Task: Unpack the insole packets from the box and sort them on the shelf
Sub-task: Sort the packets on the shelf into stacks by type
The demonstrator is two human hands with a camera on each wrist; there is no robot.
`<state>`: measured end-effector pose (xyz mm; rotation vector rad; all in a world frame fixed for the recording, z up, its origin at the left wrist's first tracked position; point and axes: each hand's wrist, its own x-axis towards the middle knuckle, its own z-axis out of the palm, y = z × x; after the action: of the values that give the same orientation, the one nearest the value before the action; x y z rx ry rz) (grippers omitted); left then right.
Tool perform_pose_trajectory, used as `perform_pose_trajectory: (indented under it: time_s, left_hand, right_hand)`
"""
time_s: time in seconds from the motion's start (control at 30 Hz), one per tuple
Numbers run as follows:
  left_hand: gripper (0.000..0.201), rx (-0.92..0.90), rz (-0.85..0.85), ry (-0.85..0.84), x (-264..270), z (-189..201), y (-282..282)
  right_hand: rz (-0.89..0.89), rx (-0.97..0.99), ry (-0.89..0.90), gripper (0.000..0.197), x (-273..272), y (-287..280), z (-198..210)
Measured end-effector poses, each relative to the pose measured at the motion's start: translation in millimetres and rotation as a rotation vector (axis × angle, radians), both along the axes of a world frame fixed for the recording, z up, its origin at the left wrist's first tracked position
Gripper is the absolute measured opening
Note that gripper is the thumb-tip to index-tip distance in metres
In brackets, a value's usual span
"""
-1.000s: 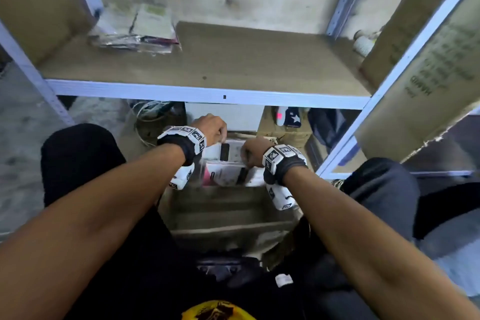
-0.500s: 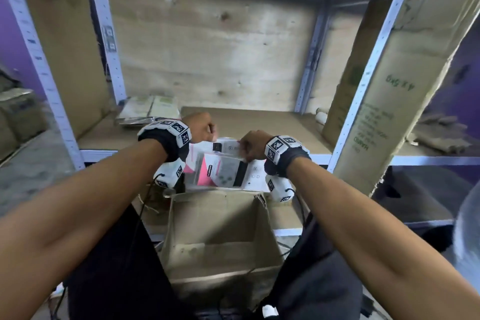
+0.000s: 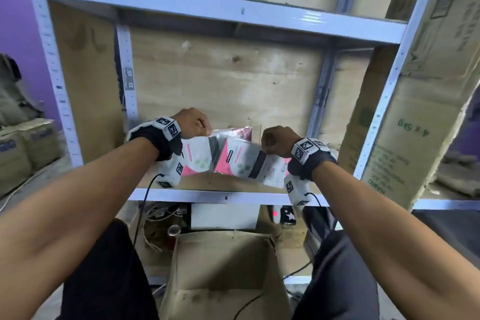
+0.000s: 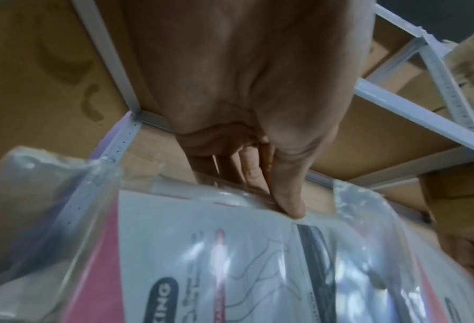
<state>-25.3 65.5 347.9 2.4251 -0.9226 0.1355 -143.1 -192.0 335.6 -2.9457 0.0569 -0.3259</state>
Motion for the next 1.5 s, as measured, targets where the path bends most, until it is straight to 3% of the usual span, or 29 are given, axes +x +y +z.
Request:
perform_pose_trajectory:
  time_s: [0.23, 0.4, 0.57, 0.7, 0.77, 0.9, 1.03, 1.13, 1.23, 1.37, 1.5]
  left_hand:
    - [0.019, -0.267, 0.089, 0.152, 72.4, -23.5, 9.1]
    - [0.019, -0.56, 0.207, 0.32, 117.9, -67.3, 5.4]
    - [0.026, -0.741, 0.295, 0.413, 158.5, -106.1, 2.0]
    - [0.023, -0.88, 0.432, 0.561, 192.8, -126.0, 9.3]
    - [0.019, -0.855, 0.494, 0.564, 216.4, -129.1, 20.7]
    - [0.009, -0.833, 0.639, 0.497, 269.1, -129.7, 54.7]
    - [0.024, -0.777, 0.704, 0.501, 311.9, -130.3, 87.9]
    - [0.04, -0.693, 0.759, 0.492, 327.3, -133.7, 107.1]
    - [0.041, -0.612, 0.822, 0.462, 340.7, -142.4, 121.2]
    - [0.032, -0.554, 0.832, 0.472, 349.0, -151.5, 123.9]
    - [0.036, -0.506, 0.851, 0.44, 342.9, -153.8, 115.8]
  right_hand:
    - [-0.031, 0.339, -0.104, 0.018, 55.7, -44.8, -21.6]
    - [-0.062, 0.808, -0.106, 0.024, 99.1, -60.2, -49.0]
    - [-0.131, 1.212, -0.134, 0.015, 141.6, -47.3, -79.2]
    - [-0.141, 1.4, -0.095, 0.009, 185.4, -24.7, -91.2]
    - [-0.146, 1.457, -0.075, 0.018, 213.1, -13.6, -93.5]
    - [-0.117, 1.526, 0.005, 0.019, 267.4, 15.9, -92.6]
    - [-0.104, 1.531, 0.085, 0.003, 319.4, 48.0, -94.0]
    - [-0.121, 1.532, 0.131, 0.021, 351.5, 72.8, -98.8]
    - [-0.145, 1.566, 0.161, 0.03, 374.6, 94.4, -108.0]
    - [-0.183, 1.287, 0.186, 0.006, 398.9, 112.8, -123.4]
    - [-0.193, 1.005, 0.228, 0.038, 409.8, 121.4, -136.6]
